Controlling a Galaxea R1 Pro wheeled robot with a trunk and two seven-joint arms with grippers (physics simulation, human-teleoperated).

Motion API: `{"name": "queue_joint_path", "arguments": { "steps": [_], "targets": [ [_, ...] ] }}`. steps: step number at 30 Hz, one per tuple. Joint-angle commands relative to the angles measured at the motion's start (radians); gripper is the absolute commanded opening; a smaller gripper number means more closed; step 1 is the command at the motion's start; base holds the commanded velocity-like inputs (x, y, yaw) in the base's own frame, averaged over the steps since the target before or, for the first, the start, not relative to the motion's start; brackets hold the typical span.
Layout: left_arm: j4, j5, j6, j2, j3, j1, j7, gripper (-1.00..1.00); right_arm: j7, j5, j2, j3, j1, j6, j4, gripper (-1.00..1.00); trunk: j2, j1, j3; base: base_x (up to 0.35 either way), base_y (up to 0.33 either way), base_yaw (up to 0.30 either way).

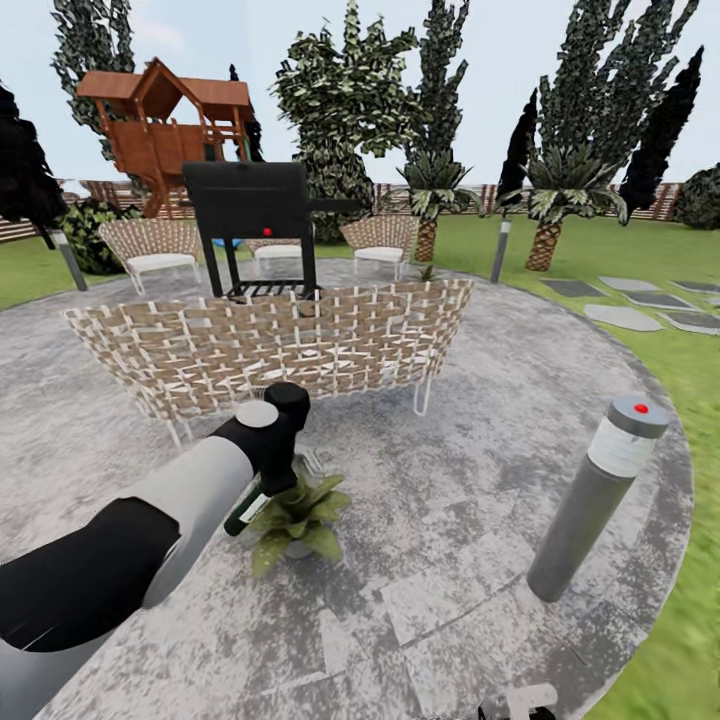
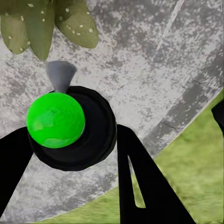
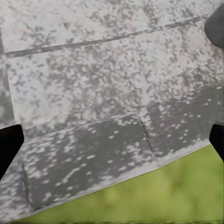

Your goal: Pick up the pesticide atomizer in the garden and spray insectifuge to fully cover both potted plants in the garden.

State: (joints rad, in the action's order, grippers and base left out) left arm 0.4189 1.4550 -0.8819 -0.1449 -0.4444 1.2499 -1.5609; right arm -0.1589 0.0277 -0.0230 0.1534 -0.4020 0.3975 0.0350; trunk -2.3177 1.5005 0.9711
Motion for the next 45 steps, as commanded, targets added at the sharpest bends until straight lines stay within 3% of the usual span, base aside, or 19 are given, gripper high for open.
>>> {"name": "queue_joint_path", "arguments": {
  "steps": [1, 5, 9, 13, 19, 22, 29, 45],
  "targets": [
    [-0.001, 0.007, 0.013, -0.006, -0.004, 0.0, -0.01, -1.0, -0.008, 0.003, 0.0, 0.008, -0.001, 0.001, -0.001, 1.0, 0.0, 0.0, 0.0, 0.0, 0.337, -0.267],
    [-0.004, 0.01, 0.071, -0.028, -0.01, -0.005, -0.01, -1.0, -0.008, 0.003, 0.0, 0.008, -0.001, 0.001, -0.001, 1.0, 0.0, 0.0, -0.001, 0.0, 0.335, -0.267],
    [-0.002, 0.011, 0.163, -0.03, -0.015, -0.003, -0.01, -1.0, -0.008, 0.003, 0.0, 0.008, -0.001, 0.001, -0.001, 1.0, 0.0, 0.0, -0.002, 0.0, 0.309, -0.267],
    [-0.003, 0.011, 0.183, -0.03, -0.043, -0.003, -0.01, -1.0, -0.008, 0.003, 0.0, 0.008, -0.001, 0.001, -0.001, 1.0, 0.0, 0.0, -0.002, 0.0, 0.301, -0.138],
    [-0.001, 0.01, 0.194, -0.03, -0.192, -0.001, -0.01, -1.0, -0.008, 0.006, -0.001, 0.008, -0.001, 0.003, -0.004, 1.0, 0.0, 0.0, -0.002, 0.0, 0.135, -0.01],
    [0.012, 0.012, 0.195, -0.03, -0.24, 0.002, -0.01, -1.0, -0.008, 0.007, -0.001, 0.009, -0.001, 0.003, -0.004, 1.0, 0.0, 0.0, -0.002, 0.0, 0.006, 0.0],
    [0.105, 0.007, 0.22, -0.03, -0.243, 0.001, -0.01, -1.0, -0.008, 0.006, 0.0, 0.009, -0.001, 0.003, -0.003, 1.0, 0.0, 0.0, -0.002, 0.131, 0.124, -0.003],
    [0.137, 0.001, 0.228, -0.03, -0.243, -0.011, -0.01, -1.0, -0.008, 0.006, 0.0, 0.009, -0.001, 0.002, -0.004, 1.0, 0.0, 0.0, -0.002, 0.23, 0.08, -0.236]
  ]
}}
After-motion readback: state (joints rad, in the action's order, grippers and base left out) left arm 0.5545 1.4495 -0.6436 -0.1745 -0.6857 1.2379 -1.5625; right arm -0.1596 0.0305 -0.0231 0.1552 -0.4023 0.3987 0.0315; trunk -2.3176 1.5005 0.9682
